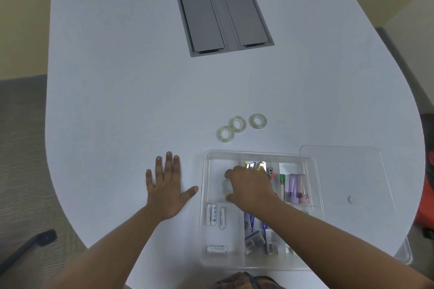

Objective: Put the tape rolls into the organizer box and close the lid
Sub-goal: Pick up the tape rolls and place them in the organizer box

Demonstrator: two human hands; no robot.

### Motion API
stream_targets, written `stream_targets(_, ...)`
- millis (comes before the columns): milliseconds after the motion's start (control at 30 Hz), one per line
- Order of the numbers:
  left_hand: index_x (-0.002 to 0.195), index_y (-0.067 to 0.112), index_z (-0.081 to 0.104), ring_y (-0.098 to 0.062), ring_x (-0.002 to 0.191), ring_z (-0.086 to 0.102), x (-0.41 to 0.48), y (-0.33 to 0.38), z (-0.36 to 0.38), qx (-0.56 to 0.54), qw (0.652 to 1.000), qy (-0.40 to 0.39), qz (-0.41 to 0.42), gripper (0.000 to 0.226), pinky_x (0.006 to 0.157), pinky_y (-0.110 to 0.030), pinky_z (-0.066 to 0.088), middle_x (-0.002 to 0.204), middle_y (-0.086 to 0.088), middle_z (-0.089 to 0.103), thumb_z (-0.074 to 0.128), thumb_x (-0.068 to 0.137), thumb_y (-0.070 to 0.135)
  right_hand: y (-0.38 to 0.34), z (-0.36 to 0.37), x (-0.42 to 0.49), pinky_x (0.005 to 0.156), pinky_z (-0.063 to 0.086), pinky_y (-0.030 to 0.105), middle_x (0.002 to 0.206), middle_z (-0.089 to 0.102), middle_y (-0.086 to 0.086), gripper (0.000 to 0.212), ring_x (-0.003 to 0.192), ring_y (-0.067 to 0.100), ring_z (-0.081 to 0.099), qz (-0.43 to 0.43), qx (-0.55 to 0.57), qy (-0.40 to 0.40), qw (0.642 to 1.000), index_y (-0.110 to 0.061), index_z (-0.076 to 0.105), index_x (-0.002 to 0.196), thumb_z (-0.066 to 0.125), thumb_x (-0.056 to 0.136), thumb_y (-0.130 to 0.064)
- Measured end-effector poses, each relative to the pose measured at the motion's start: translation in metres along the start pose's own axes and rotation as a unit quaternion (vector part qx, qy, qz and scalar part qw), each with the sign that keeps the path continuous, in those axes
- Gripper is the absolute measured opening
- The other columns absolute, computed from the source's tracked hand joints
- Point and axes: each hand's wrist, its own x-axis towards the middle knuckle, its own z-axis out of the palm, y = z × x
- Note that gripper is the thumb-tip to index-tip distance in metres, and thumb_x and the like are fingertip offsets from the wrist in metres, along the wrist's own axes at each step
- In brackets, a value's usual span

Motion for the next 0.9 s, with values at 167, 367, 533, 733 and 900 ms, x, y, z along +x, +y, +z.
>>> stream_targets(167, 0.136, 0.023, -0.039, -0.02, 0.133, -0.044, 0.0, 0.0, 0.001, 0.003, 1.0, 0.001, 0.0, 0.102, 0.111, -0.052, -0.018, 0.145, 0.006, -0.045, 0.009, 0.071, 0.085, 0.011, -0.017, 0.0, 0.083, 0.048, 0.034, 0.117, 0.066, -0.007, 0.04, 0.104, 0.019, 0.063, 0.032, 0.114, 0.062, 0.991, -0.03, 0.058, 0.122, 0.066, 0.085, -0.043)
stream_targets(367, 0.136, 0.023, -0.039, -0.019, 0.134, -0.043, 0.0, -0.002, 0.002, 0.005, 1.0, 0.005, 0.003, 0.102, 0.111, -0.051, -0.018, 0.146, 0.007, -0.045, 0.009, 0.072, 0.086, 0.029, -0.05, 0.018, 0.077, 0.049, 0.03, 0.098, 0.07, -0.012, 0.026, 0.09, 0.014, 0.064, 0.06, 0.161, 0.143, 0.975, -0.027, 0.065, 0.108, 0.065, 0.086, -0.04)
stream_targets(533, 0.136, 0.023, -0.039, -0.018, 0.134, -0.044, 0.001, -0.002, 0.003, 0.006, 1.0, 0.003, 0.001, 0.103, 0.112, -0.052, -0.019, 0.146, 0.007, -0.046, 0.007, 0.07, 0.087, 0.069, -0.063, 0.051, 0.081, 0.052, 0.034, 0.106, 0.068, -0.005, 0.028, 0.095, 0.022, 0.064, 0.123, 0.171, 0.172, 0.962, -0.024, 0.064, 0.112, 0.066, 0.086, -0.034)
stream_targets(733, 0.137, 0.024, -0.038, -0.018, 0.135, -0.042, 0.001, -0.003, 0.005, 0.009, 1.0, 0.008, -0.001, 0.103, 0.112, -0.052, -0.016, 0.146, 0.007, -0.045, 0.002, 0.068, 0.089, 0.11, -0.058, 0.082, 0.085, 0.051, 0.04, 0.144, 0.04, 0.001, 0.065, 0.116, 0.029, 0.057, 0.168, 0.139, 0.153, 0.964, -0.02, 0.038, 0.143, 0.067, 0.086, -0.031)
stream_targets(900, 0.139, 0.023, -0.035, -0.019, 0.135, -0.041, 0.001, -0.002, 0.005, 0.01, 1.0, 0.01, -0.003, 0.103, 0.112, -0.052, -0.016, 0.148, 0.006, -0.042, 0.004, 0.069, 0.088, 0.116, -0.054, 0.097, 0.084, 0.05, 0.039, 0.14, 0.042, 0.001, 0.065, 0.114, 0.028, 0.058, 0.171, 0.158, 0.132, 0.964, -0.023, 0.042, 0.141, 0.07, 0.083, -0.033)
